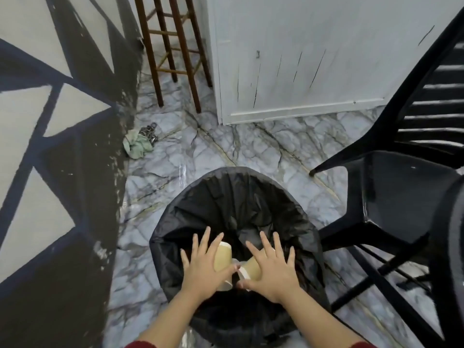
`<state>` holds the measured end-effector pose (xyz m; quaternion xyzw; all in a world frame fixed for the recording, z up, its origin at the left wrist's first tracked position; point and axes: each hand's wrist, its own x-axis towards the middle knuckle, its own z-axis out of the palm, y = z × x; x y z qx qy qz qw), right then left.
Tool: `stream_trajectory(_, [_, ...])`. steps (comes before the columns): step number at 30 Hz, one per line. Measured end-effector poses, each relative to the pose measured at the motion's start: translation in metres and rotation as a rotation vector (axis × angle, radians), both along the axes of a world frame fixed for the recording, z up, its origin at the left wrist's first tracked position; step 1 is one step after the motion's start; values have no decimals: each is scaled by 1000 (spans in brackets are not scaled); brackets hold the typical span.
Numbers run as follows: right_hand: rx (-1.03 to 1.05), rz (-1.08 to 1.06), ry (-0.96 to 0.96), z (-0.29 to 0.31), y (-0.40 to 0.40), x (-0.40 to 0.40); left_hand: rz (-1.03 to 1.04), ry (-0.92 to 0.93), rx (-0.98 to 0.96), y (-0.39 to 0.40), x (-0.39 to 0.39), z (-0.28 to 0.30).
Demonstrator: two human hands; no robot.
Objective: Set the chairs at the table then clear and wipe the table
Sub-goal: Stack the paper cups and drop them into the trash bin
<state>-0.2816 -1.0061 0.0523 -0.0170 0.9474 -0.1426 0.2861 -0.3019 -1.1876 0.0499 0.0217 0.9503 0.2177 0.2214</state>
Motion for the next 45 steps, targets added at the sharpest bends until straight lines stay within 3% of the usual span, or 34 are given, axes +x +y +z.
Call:
stream_trajectory(6, [-17, -36, 42, 41, 5, -1, -39, 66, 63, -6, -7, 43])
stream_trajectory(16, [-134, -117, 173, 185, 25, -25, -164, 173, 137, 12, -33, 175])
stream_trajectory(24, [-89, -266, 363, 266, 67, -29, -331, 243, 214, 56, -63, 247])
stream_trajectory(36, [78, -714, 524, 316, 178, 62, -700, 301, 376, 189, -47, 298])
stream_trajectory(45, [160, -946, 492, 318, 272, 140, -890, 275, 422, 308, -2, 303])
